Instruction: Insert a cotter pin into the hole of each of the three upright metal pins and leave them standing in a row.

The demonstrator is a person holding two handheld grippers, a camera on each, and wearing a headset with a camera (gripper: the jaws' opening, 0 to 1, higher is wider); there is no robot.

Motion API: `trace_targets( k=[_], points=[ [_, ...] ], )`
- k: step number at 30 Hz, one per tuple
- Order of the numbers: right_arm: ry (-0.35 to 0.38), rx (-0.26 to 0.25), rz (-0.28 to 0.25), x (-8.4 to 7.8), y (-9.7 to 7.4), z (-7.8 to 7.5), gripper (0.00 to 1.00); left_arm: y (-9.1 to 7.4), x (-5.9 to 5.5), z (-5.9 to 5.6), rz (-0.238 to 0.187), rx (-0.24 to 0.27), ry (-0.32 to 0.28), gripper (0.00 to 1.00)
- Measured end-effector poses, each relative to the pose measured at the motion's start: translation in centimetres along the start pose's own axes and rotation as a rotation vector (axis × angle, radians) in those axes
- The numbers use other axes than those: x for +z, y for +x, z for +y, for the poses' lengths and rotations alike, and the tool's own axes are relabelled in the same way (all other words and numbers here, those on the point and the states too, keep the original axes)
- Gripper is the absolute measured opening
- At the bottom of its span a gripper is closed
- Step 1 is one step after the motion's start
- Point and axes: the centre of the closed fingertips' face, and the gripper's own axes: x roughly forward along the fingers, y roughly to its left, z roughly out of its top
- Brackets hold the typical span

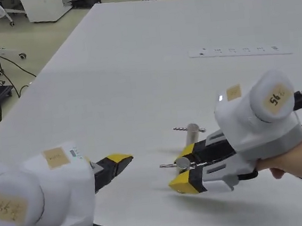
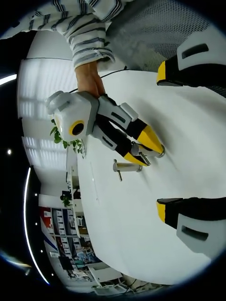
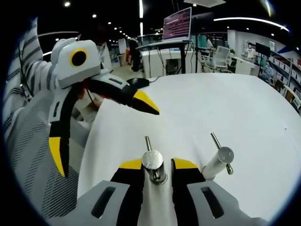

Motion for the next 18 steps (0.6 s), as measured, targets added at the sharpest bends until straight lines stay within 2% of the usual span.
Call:
trace_targets(
  k=[3,8,13,18],
  points=[
    [0.013,0.02,0.003,0.0,0.1,0.3,0.18,-0.4,0.1,-0.3,-0.002,0.006,-0.028,0.99],
    [0.002,0.021,0.002,0.0,0.3,0.3,0.17,-1.0,0.4,-0.6,-0.015,0.016,-0.048,0.99],
    [-0.082,0.011,0.001,0.0,0.1,0.3,0.15,-1.4,0.3,-0.5,-0.012,0.036,-0.059,0.99],
    [-0.095,0.008,0.003,0.0,-0.1,0.1,0.14,-1.6,-0.2,-0.3,0.004,0.046,-0.07,0.99]
  ],
)
